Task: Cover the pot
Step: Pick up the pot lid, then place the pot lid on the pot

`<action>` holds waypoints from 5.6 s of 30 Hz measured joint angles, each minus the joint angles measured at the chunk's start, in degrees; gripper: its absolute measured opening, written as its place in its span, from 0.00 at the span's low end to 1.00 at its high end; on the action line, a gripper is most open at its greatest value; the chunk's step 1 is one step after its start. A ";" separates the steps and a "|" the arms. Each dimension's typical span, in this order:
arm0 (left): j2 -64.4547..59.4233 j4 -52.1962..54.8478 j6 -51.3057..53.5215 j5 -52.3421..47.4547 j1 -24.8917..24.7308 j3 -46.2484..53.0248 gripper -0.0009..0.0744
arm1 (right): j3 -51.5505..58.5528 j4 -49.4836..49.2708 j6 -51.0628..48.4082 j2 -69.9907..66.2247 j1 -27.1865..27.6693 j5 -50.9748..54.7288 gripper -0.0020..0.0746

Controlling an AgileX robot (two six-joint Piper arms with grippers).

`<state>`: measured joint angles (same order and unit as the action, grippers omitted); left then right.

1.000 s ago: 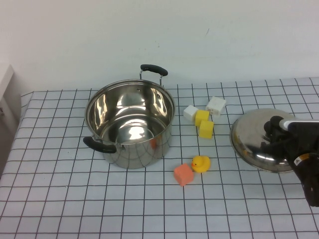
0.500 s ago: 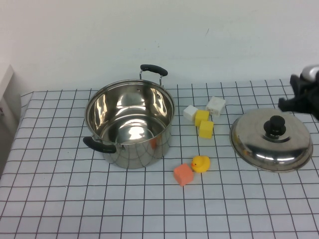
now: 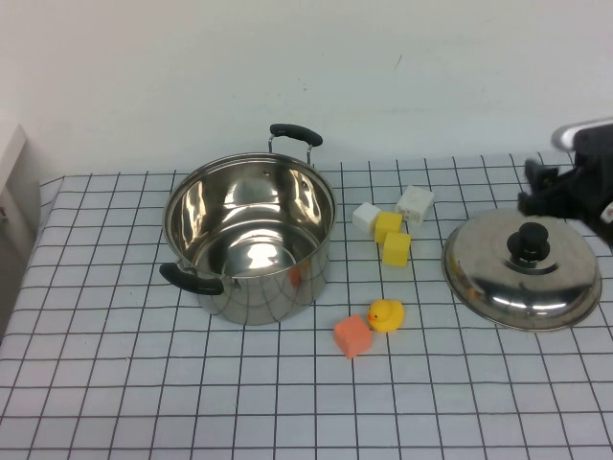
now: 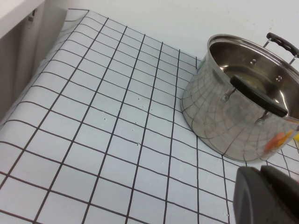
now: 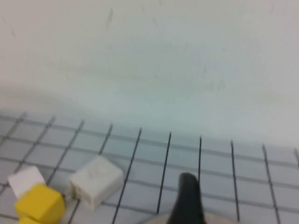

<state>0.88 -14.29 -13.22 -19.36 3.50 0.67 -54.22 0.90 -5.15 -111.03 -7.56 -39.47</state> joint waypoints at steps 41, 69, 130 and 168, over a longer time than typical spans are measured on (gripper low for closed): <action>0.00 0.00 -0.12 0.00 0.00 0.00 0.01 | -11.67 -1.63 3.92 -7.98 0.09 21.04 0.47; 0.00 0.00 0.00 0.00 0.00 0.00 0.01 | -48.90 7.39 9.80 -16.53 -26.74 30.64 0.47; 0.00 -0.12 -0.23 0.00 0.00 0.00 0.01 | -62.16 10.86 13.11 -32.72 -30.22 30.22 0.47; 0.00 -0.12 0.04 0.00 0.00 0.00 0.01 | -62.46 10.86 13.19 -30.89 -30.22 36.38 0.61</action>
<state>0.88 -14.41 -13.17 -19.36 3.50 0.67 -116.68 11.76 8.04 -141.92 -37.78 -3.08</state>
